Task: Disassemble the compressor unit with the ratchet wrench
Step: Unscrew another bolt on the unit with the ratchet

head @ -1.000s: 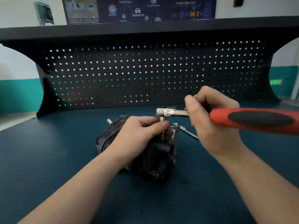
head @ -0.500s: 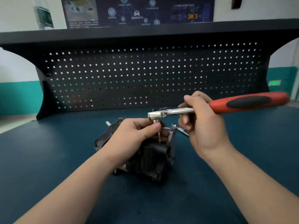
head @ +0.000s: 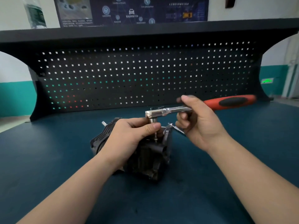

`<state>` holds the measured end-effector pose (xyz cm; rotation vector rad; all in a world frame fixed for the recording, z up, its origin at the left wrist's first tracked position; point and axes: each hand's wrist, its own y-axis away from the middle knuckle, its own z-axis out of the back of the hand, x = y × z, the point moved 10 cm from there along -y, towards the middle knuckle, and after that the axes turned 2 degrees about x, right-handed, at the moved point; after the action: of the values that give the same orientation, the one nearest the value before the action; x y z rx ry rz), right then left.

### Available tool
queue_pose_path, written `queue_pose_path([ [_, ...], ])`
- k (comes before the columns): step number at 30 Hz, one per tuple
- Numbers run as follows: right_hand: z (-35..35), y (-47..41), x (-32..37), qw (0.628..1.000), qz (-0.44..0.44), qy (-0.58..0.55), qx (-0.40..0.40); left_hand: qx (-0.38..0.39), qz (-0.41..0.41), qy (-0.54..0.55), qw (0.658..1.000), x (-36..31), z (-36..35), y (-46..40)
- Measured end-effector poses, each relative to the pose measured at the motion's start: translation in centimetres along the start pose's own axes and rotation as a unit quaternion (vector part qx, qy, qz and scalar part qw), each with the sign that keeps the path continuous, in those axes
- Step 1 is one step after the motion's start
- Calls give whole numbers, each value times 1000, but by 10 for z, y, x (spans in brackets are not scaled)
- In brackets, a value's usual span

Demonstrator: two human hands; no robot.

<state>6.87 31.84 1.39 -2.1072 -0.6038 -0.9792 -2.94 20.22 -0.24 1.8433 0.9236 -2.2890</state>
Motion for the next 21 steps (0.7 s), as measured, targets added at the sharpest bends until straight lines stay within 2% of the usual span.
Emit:
queue_pose_path([
  [2,11,-1,-21,993,-60,-92,-51,5,6,8,1000,1,-1,-1],
  [5,16,1,-23,987,-47,-119,-97,33,28,42,998,4,-7,-1],
  [7,10,6,-4,992,31,-71,-103,41,38,45,997,6,-7,-2],
  [8,4,12,14,990,100,1,-99,38,38,39,998,5,-7,-1],
  [9,-7,24,34,972,188,107,-93,33,35,28,998,5,-6,-2],
  [10,-24,39,53,932,283,213,-77,31,30,14,999,3,-7,-2],
  [12,-69,73,70,824,441,356,-9,35,6,-17,999,-5,-12,1],
  [14,-100,95,67,726,529,436,59,28,-20,-35,999,-13,-13,4],
  [15,-101,97,68,713,541,441,70,26,-27,-34,999,-13,-11,4],
  [16,-91,90,71,737,524,422,55,23,-22,-25,999,-11,-10,3],
  [17,-74,77,75,783,485,390,29,19,-16,-9,1000,-7,-9,2],
  [19,-40,49,74,861,374,343,-28,-5,0,25,1000,-2,-6,0],
  [21,-14,23,54,940,239,241,-35,-24,1,35,999,0,-4,0],
])
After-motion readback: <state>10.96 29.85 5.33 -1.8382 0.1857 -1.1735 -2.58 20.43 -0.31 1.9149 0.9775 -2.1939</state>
